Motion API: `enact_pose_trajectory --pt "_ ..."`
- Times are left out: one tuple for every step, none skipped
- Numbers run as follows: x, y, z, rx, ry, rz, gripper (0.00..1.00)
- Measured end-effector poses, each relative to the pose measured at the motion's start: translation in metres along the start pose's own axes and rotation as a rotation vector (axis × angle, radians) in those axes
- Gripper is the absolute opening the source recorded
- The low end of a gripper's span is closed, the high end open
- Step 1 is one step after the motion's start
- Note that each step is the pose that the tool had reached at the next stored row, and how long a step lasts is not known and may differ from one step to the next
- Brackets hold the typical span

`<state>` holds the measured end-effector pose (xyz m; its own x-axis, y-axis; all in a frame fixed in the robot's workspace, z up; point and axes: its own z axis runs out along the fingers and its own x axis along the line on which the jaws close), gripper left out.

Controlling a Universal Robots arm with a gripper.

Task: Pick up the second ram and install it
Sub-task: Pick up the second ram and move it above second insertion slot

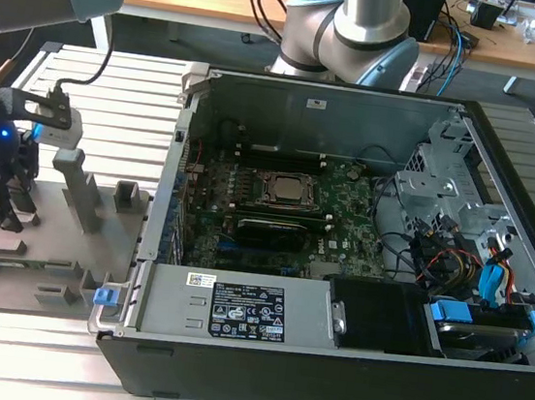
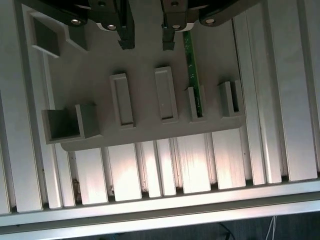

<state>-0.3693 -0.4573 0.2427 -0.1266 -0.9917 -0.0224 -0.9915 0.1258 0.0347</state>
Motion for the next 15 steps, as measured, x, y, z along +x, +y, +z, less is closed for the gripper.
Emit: enact_pose_trajectory --pt "0.0 0.0 0.0015 0.0 0.0 0.0 0.36" --pt "0.0001 -0.0001 0.0033 0.0 0.0 0.0 0.36" --pt "0.0001 -0.0002 0.0048 0.0 0.0 0.0 0.36" --pt "0.0002 -0.0002 0.0061 0.0 0.0 0.0 0.36" --pt "0.0002 -0.0002 0.0072 0.0 0.0001 0.0 0.36" --pt "0.0002 -0.0003 0.0089 0.0 0.0001 0.0 0.36" --pt "0.0002 -0.0003 0.0098 0.0 0.0 0.0 0.36" --pt "0.0002 -0.0003 0.0115 0.0 0.0 0.0 0.36" --pt "0.0002 -0.0004 0.0128 0.0001 0.0 0.0 0.36" --pt "0.0003 -0.0004 0.014 0.0 0.0001 0.0 0.36" --pt "0.0004 -0.0005 0.0153 0.0 0.0001 0.0 0.36" --pt "0.0008 -0.0006 0.0163 -0.0001 0.0002 0.0 0.36" --pt "0.0014 -0.0008 0.0169 0.0 0.0001 0.0 0.36" --pt "0.0028 -0.001 0.0175 0.0001 0.0 0.0 0.36" --pt "0.0065 -0.0013 0.0182 -0.0001 0.0002 0.0 0.36"
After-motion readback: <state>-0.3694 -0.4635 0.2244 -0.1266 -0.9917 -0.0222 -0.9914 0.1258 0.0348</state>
